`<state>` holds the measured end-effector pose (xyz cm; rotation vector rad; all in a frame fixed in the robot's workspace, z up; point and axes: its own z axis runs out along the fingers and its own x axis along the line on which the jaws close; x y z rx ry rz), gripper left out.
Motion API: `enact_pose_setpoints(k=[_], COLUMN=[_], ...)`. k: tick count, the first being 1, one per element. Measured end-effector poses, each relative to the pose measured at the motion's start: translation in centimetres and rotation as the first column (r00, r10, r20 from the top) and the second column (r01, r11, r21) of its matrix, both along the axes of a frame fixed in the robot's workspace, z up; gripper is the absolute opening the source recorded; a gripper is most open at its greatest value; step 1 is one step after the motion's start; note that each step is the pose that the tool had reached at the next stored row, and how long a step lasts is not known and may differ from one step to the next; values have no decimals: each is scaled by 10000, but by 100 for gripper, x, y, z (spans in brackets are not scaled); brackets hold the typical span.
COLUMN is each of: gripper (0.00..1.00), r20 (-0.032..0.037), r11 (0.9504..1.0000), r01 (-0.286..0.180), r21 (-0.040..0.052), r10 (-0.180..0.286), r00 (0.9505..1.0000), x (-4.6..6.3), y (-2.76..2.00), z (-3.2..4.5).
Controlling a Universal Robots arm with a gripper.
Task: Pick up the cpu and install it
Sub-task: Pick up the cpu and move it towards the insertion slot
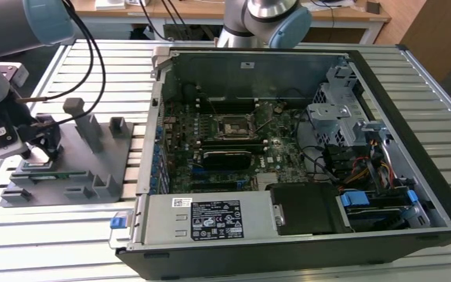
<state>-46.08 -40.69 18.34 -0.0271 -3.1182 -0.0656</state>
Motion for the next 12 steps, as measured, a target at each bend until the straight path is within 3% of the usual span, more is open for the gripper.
enact_pose_setpoints(k=[12], gripper=[54], r20=[4], r11=[10000], r01=[0], r21=[6], r10=[0], r00=[10000], x=[0], y=[0], z=[133])
